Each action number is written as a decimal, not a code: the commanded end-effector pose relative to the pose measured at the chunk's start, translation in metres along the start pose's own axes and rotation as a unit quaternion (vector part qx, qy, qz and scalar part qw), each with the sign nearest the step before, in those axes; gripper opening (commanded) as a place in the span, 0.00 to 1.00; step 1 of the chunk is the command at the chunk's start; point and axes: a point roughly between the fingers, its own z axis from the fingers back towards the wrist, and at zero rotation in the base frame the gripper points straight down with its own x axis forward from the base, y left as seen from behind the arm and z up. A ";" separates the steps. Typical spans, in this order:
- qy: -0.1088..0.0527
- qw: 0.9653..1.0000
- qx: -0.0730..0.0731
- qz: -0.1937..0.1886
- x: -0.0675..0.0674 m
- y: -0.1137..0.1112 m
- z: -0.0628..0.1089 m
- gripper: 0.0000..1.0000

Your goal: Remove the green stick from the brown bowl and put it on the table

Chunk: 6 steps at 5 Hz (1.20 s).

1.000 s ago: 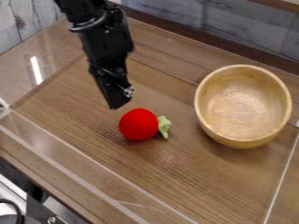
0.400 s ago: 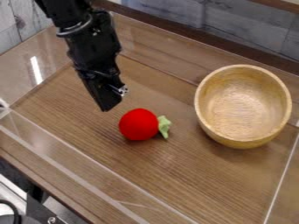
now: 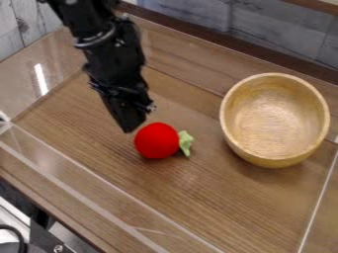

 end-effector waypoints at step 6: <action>-0.032 0.998 0.026 0.040 0.013 0.010 -0.027 1.00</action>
